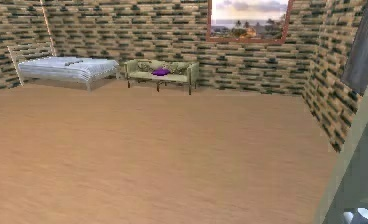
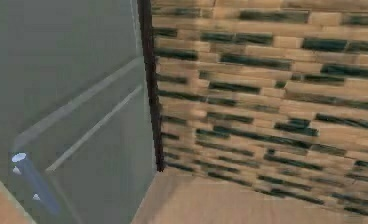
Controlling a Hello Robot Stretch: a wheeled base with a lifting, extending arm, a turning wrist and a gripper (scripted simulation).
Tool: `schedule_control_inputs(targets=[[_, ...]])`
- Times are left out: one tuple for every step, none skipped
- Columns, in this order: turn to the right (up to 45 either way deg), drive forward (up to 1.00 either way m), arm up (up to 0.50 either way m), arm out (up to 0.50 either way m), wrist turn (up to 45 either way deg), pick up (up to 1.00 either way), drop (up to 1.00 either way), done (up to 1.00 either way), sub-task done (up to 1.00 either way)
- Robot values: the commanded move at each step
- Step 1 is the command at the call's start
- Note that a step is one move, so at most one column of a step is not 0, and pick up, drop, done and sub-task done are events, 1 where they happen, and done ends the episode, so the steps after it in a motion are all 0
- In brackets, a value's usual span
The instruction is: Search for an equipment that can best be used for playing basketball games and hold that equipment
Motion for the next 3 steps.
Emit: schedule_control_inputs(targets=[[0.0,0.35,0.0,0.0,0.0,0.0,0.0,0.0,0.0],[36.0,0.0,0.0,0.0,0.0,0.0,0.0,0.0,0.0],[0.0,0.65,0.0,0.0,0.0,0.0,0.0,0.0,0.0]])
